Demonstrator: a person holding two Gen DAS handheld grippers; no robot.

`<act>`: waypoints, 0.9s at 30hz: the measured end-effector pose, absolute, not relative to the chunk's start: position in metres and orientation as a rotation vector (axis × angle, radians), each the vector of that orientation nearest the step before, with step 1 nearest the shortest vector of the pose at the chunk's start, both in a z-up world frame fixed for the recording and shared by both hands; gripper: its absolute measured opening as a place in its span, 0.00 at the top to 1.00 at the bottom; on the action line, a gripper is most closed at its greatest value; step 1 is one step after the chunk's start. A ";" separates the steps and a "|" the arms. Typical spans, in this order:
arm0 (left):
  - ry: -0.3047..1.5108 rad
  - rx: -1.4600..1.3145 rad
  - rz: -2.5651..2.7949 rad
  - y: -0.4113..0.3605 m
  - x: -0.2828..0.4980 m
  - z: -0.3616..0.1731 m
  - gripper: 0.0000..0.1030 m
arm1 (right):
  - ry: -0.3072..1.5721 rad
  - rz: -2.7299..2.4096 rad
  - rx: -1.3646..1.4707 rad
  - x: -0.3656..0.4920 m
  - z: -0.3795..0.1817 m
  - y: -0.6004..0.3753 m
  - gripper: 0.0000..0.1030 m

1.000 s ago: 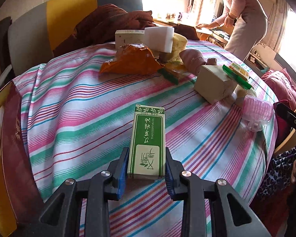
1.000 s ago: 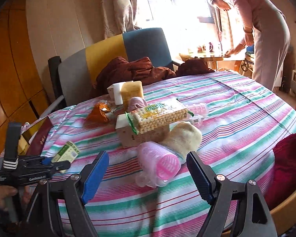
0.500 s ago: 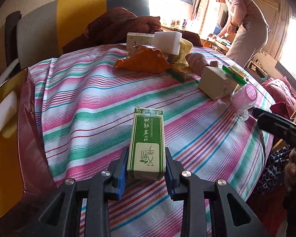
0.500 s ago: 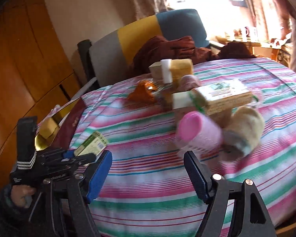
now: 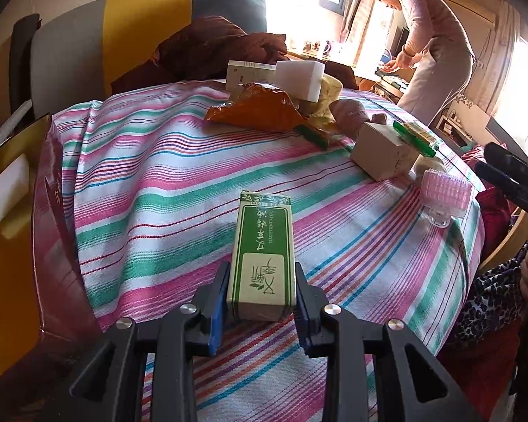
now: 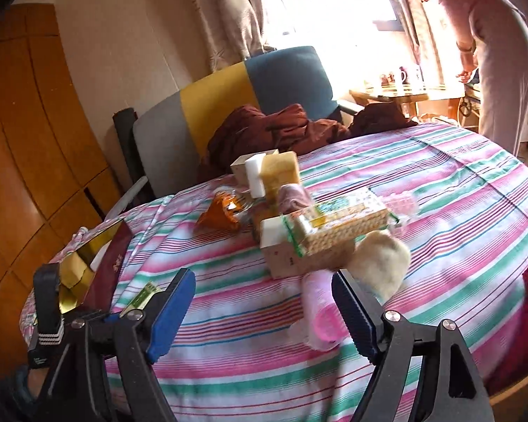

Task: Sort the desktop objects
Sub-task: 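Grasp the pink hair curler with the right tool while the left tool holds the green box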

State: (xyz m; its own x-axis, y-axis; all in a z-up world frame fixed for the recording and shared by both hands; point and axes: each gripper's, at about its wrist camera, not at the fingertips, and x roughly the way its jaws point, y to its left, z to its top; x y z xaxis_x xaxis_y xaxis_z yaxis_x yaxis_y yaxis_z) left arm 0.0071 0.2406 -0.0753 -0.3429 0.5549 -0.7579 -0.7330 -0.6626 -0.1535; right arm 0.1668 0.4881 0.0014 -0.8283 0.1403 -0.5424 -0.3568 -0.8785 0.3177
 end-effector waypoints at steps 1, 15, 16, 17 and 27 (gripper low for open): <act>0.271 -1.049 2.058 0.241 0.007 -0.075 0.69 | 0.606 2.686 -0.760 0.162 -0.001 0.495 0.21; 0.251 -1.043 2.054 0.238 0.006 -0.076 0.69 | 0.826 2.889 -1.107 0.125 -0.061 0.426 0.21; 0.251 -1.043 2.053 0.238 0.006 -0.076 0.69 | 0.833 2.888 -1.103 0.126 -0.059 0.427 0.21; 0.255 -1.041 2.052 0.238 0.006 -0.076 0.69 | 0.811 2.880 -1.086 0.129 -0.056 0.429 0.21; 0.230 -1.036 2.030 0.238 0.007 -0.076 0.59 | 0.311 2.874 -1.116 0.110 -0.044 0.424 0.22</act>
